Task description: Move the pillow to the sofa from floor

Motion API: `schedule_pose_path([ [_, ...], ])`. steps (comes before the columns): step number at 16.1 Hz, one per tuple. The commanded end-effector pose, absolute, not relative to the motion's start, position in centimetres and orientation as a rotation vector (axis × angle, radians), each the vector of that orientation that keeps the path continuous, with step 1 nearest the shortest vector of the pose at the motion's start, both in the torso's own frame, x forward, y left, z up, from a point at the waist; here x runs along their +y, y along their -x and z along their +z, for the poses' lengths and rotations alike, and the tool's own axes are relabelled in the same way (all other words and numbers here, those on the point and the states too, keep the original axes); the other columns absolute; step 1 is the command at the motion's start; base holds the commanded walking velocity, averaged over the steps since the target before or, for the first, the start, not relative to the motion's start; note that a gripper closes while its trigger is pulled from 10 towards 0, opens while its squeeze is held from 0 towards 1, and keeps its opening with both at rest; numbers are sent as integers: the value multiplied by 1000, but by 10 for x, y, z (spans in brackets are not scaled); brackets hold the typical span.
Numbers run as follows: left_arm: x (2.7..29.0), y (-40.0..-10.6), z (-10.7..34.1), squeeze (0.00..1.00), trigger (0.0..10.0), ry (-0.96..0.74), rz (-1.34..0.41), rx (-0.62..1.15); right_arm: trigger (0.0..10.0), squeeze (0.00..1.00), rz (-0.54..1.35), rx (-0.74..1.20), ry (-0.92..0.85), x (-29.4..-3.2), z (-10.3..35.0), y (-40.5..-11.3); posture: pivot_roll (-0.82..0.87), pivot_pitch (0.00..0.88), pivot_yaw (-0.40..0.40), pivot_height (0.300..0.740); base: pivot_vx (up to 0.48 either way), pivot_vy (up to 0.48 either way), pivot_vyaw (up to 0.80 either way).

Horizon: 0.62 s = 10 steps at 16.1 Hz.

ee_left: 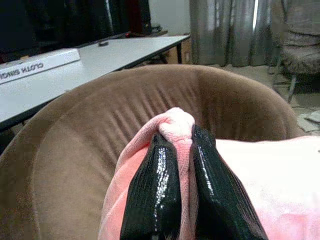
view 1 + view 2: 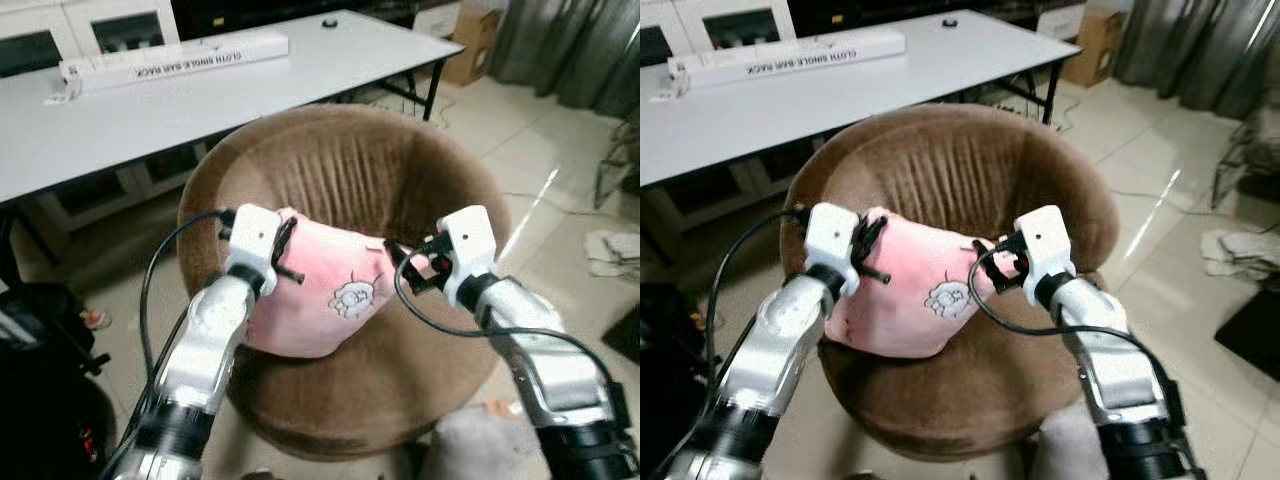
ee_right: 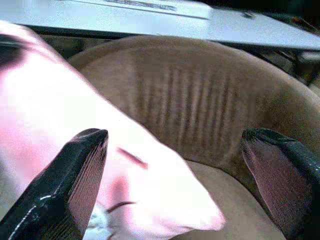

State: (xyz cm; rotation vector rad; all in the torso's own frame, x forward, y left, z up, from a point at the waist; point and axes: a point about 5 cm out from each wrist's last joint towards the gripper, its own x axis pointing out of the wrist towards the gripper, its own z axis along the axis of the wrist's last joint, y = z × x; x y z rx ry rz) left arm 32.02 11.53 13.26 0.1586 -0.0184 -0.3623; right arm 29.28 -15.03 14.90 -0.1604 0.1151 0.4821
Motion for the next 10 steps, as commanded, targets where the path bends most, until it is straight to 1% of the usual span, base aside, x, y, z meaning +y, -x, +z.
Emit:
schedule_pose_path([
  [1, 109, -327, 139, 0, 10000, -192, -394, -59, 10000, 0, 550, 104, 144, -147, 156, -290, -6, 0, -25, 740, 0, 0, 0],
  [6, 98, -350, 135, 0, 10000, -199, -447, -38, 10000, 0, 732, 130, 175, -147, 157, -274, -26, 0, -32, 740, 0, 0, 0],
  [10, 102, -368, 132, 0, 10000, -220, -438, 8, 10000, 0, 753, 162, 213, -138, 150, -268, -44, 4, -36, 740, 0, 0, 0],
])
